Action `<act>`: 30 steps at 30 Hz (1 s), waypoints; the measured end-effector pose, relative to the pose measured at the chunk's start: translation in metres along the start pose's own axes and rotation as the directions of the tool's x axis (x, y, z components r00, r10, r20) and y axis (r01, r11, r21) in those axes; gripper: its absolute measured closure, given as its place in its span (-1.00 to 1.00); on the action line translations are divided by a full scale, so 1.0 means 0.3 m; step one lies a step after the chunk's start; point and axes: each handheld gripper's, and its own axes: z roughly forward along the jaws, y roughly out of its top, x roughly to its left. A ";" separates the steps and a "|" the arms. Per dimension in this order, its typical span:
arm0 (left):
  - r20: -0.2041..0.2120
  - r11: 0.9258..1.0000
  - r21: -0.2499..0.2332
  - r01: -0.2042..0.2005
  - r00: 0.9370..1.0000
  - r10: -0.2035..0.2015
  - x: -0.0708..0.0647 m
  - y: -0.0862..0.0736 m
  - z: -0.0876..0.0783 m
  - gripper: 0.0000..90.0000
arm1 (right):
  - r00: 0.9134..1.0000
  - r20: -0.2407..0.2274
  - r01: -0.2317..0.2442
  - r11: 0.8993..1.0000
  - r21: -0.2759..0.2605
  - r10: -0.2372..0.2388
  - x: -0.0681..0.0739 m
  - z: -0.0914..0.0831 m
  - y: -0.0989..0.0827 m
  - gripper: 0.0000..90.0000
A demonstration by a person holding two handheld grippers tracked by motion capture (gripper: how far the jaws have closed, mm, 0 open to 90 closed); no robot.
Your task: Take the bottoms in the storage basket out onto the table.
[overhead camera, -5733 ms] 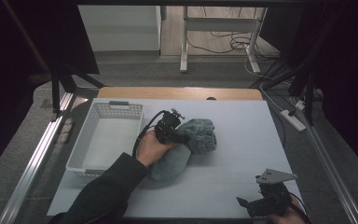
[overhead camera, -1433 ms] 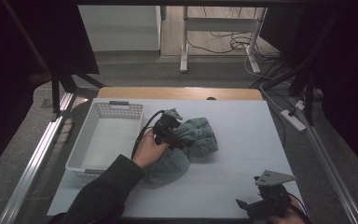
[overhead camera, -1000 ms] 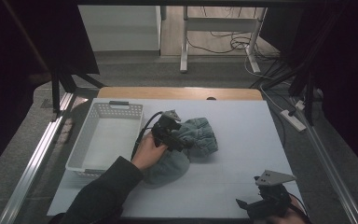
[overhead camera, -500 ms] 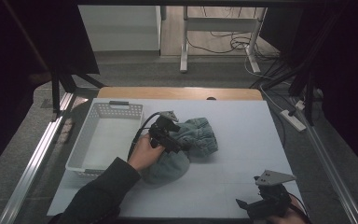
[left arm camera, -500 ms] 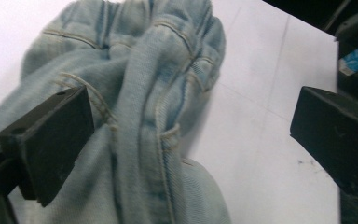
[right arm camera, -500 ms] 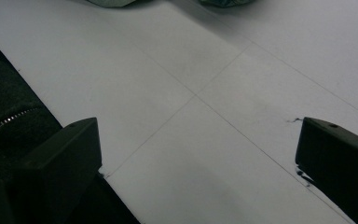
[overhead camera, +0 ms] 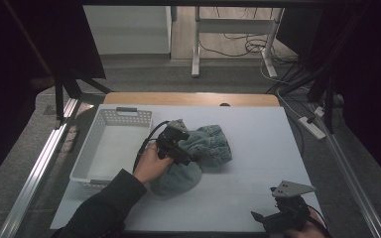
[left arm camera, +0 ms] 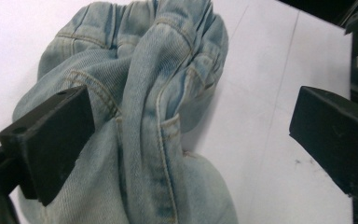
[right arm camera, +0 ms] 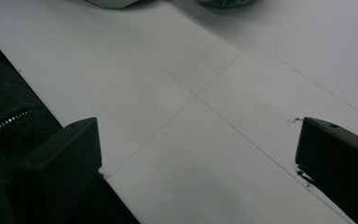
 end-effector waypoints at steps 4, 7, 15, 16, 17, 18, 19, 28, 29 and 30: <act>0.003 1.000 -0.001 0.011 1.000 -0.011 -0.001 -0.010 0.001 -0.99 | 1.000 0.001 0.001 1.000 0.000 -0.001 0.000 0.000 0.000 -0.98; 0.009 1.000 -0.012 0.017 1.000 -0.017 0.001 -0.015 -0.006 -0.99 | 1.000 0.001 0.004 1.000 0.001 -0.004 0.001 0.000 0.000 -0.98; 0.056 0.997 -0.047 0.058 0.997 -0.056 0.013 -0.034 -0.024 -0.99 | 1.000 0.002 0.001 1.000 -0.003 -0.001 0.000 -0.001 0.000 -0.98; 0.058 0.997 -0.049 0.058 0.997 -0.055 0.013 -0.037 -0.027 -0.99 | 1.000 0.002 0.000 1.000 -0.004 0.000 0.000 -0.001 0.000 -0.98; 0.062 0.997 -0.053 0.060 0.996 -0.057 0.013 -0.039 -0.028 -0.99 | 1.000 0.002 0.000 1.000 -0.005 0.000 0.000 -0.001 0.000 -0.98; 0.066 0.997 -0.054 0.059 0.996 -0.055 0.013 -0.041 -0.032 -0.99 | 1.000 0.001 -0.002 1.000 -0.008 0.002 0.000 -0.001 0.000 -0.98; 0.064 0.997 -0.054 0.058 0.996 -0.054 0.012 -0.042 -0.035 -0.99 | 1.000 0.002 -0.003 1.000 -0.010 0.003 -0.001 -0.002 0.000 -0.98; 0.060 0.996 -0.060 0.061 0.997 -0.058 0.000 -0.061 -0.064 -0.99 | 1.000 0.004 -0.006 1.000 -0.014 0.006 -0.003 -0.004 -0.001 -0.98; 0.060 0.997 -0.059 0.057 0.997 -0.054 -0.001 -0.063 -0.067 -0.99 | 1.000 0.003 -0.007 1.000 -0.014 0.007 -0.003 -0.004 -0.001 -0.98; 0.060 0.997 -0.060 0.057 0.997 -0.053 -0.003 -0.064 -0.070 -0.99 | 1.000 0.003 -0.008 1.000 -0.015 0.008 -0.003 -0.004 -0.001 -0.98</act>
